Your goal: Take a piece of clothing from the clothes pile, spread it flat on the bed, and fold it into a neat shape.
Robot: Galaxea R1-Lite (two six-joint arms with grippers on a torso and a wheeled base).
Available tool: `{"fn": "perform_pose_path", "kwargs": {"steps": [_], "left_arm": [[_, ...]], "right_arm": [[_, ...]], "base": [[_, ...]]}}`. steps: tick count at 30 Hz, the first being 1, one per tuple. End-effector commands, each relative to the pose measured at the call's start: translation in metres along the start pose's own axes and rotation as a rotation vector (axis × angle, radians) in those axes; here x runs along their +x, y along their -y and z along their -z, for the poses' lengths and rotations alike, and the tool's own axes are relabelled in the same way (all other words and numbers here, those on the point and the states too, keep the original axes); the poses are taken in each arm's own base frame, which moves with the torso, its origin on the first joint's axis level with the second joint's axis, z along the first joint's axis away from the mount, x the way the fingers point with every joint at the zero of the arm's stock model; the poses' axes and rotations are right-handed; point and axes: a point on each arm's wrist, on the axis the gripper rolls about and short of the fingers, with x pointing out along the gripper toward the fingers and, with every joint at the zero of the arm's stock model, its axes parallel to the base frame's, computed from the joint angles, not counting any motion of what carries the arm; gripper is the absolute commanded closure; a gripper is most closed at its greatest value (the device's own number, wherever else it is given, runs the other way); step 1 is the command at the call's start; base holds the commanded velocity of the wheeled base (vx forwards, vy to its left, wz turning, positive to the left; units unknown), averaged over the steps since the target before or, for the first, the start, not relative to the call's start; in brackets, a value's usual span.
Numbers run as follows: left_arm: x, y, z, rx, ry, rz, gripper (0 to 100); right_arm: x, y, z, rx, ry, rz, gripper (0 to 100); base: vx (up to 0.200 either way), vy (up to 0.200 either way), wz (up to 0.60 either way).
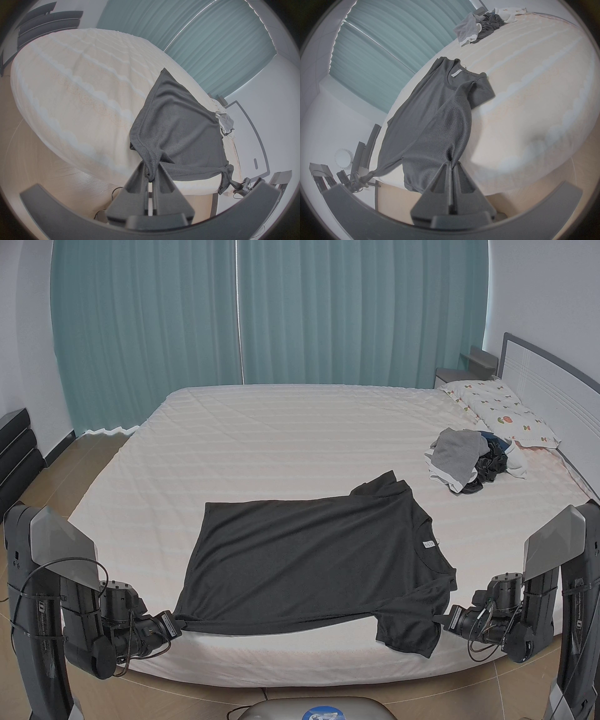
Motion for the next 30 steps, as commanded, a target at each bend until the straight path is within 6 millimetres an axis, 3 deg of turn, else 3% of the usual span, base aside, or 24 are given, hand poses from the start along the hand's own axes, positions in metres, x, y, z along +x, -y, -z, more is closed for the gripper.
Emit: {"fn": "perform_pose_path", "kwargs": {"steps": [1,7,11,20,30], "left_arm": [[0.0,0.0,0.0,0.0,0.0,0.0,100],[-0.002,0.0,0.0,0.006,0.008,-0.009,100],[-0.005,0.001,-0.001,0.04,0.045,-0.032,100],[-0.023,-0.001,0.012,0.202,-0.004,-0.085,100],[-0.023,-0.006,0.024,0.324,-0.028,-0.191,100]], "right_arm": [[-0.021,0.0,-0.009,-0.022,0.033,0.015,100],[-0.038,0.0,-0.018,-0.028,0.065,0.034,100],[-0.051,0.001,-0.007,-0.135,-0.011,0.074,100],[-0.064,0.0,-0.004,-0.155,-0.024,0.086,100],[-0.081,0.003,0.008,-0.232,-0.09,0.122,100]], "base": [[0.0,0.0,0.0],[0.0,0.0,0.0],[0.0,0.0,0.0],[0.0,0.0,0.0],[0.0,0.0,0.0]]}}
